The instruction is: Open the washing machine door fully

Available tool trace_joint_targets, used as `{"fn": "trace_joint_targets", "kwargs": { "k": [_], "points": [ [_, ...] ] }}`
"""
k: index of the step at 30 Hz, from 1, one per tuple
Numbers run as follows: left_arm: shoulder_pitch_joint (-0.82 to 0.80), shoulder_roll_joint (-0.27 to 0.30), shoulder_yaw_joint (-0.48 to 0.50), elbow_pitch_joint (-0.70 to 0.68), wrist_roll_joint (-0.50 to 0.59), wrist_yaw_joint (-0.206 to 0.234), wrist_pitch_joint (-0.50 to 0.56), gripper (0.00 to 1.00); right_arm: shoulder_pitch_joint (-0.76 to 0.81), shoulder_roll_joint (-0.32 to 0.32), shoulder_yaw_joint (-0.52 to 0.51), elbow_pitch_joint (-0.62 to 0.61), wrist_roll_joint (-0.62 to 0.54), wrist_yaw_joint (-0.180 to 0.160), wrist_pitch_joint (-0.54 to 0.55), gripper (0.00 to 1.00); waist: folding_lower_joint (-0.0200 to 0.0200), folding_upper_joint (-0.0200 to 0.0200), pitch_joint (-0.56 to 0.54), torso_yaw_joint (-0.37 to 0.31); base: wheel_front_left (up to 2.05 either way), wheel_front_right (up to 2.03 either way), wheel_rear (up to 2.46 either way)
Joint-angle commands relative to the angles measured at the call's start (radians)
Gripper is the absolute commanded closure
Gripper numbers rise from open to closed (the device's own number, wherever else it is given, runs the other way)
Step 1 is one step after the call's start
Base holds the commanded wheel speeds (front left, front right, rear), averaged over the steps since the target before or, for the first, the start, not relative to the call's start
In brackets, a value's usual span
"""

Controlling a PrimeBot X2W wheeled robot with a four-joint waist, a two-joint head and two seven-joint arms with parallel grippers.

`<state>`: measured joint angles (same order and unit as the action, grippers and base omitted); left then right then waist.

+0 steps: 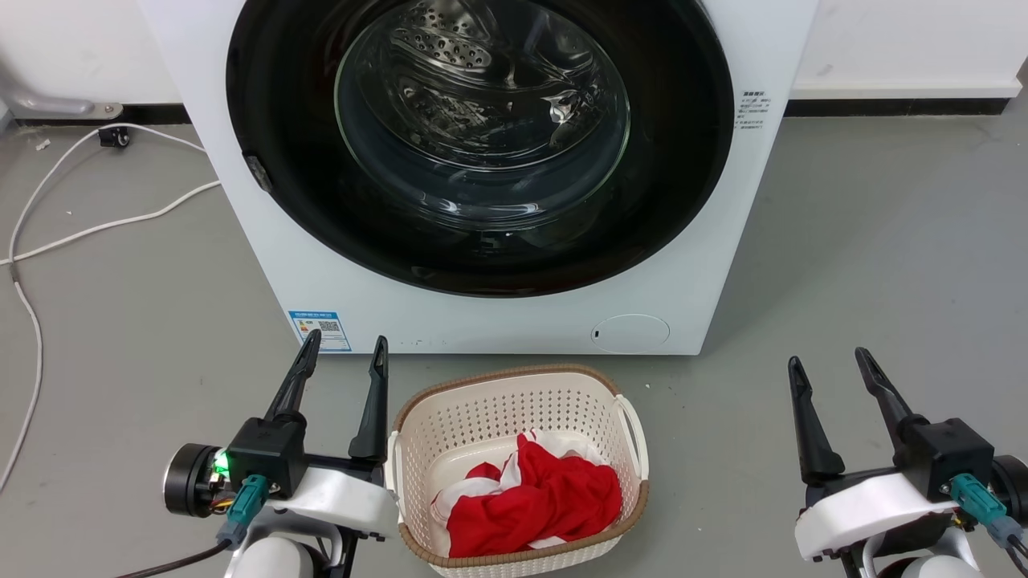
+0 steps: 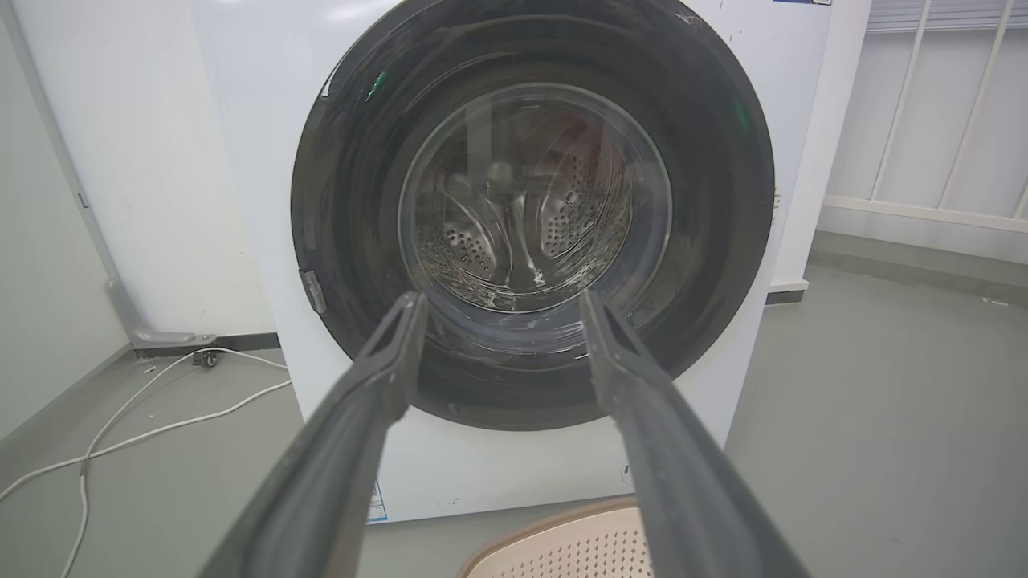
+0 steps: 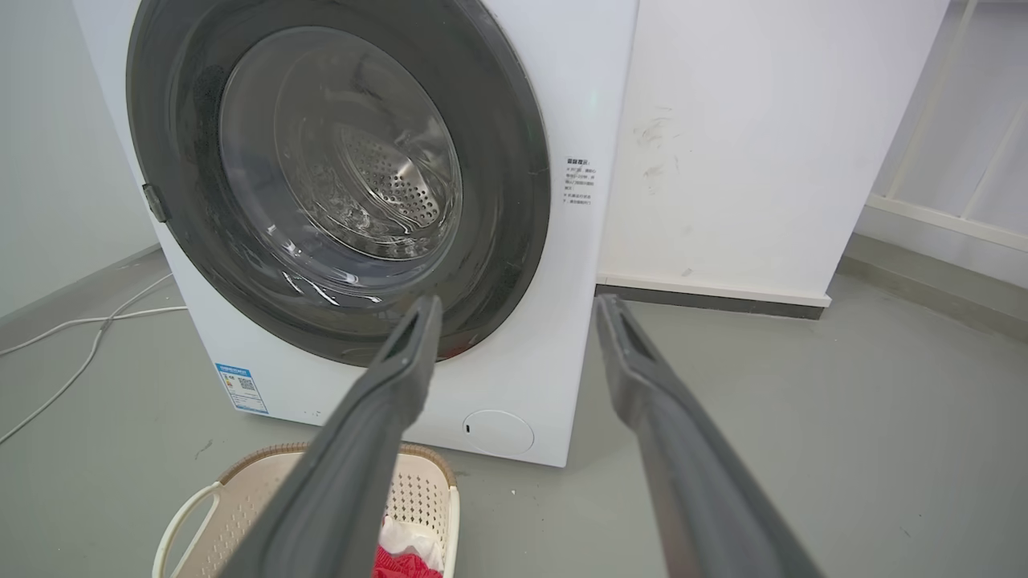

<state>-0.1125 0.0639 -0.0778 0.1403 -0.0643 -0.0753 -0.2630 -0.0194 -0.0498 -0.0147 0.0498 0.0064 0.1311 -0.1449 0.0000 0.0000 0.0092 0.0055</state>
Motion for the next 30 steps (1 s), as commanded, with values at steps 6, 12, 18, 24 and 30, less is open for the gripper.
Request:
{"fn": "trace_joint_targets", "kwargs": {
  "k": [6,12,18,24,30],
  "points": [
    [-0.011,-0.004,0.005,0.003,0.009,-0.005,-0.003,0.0,-0.002,-0.001,-0.003,0.008,0.052,-0.001,-0.01,1.0,0.0,0.0,0.006,-0.001,0.0,0.0,0.0],
    [-0.014,-0.006,0.008,0.0,0.009,-0.005,-0.003,0.0,-0.023,0.0,-0.01,0.025,0.434,0.0,-0.069,1.0,0.0,0.0,0.009,-0.001,0.0,0.0,0.0],
    [-0.014,-0.008,0.013,-0.005,0.008,-0.003,-0.003,0.0,-0.071,-0.001,0.009,0.031,1.021,0.0,-0.099,1.0,0.0,0.0,0.015,-0.005,0.0,0.0,0.0],
    [-0.021,-0.01,0.024,-0.02,0.007,0.002,-0.003,0.0,-0.183,-0.003,-0.045,0.021,1.323,0.0,-0.045,1.0,0.0,0.0,0.042,-0.015,0.0,0.0,0.0],
    [-0.048,-0.011,0.03,-0.032,0.01,0.0,-0.003,0.0,-0.378,-0.051,-0.119,0.042,1.413,0.0,0.039,1.0,0.0,0.0,0.084,-0.012,0.0,0.0,0.0]
  ]
}}
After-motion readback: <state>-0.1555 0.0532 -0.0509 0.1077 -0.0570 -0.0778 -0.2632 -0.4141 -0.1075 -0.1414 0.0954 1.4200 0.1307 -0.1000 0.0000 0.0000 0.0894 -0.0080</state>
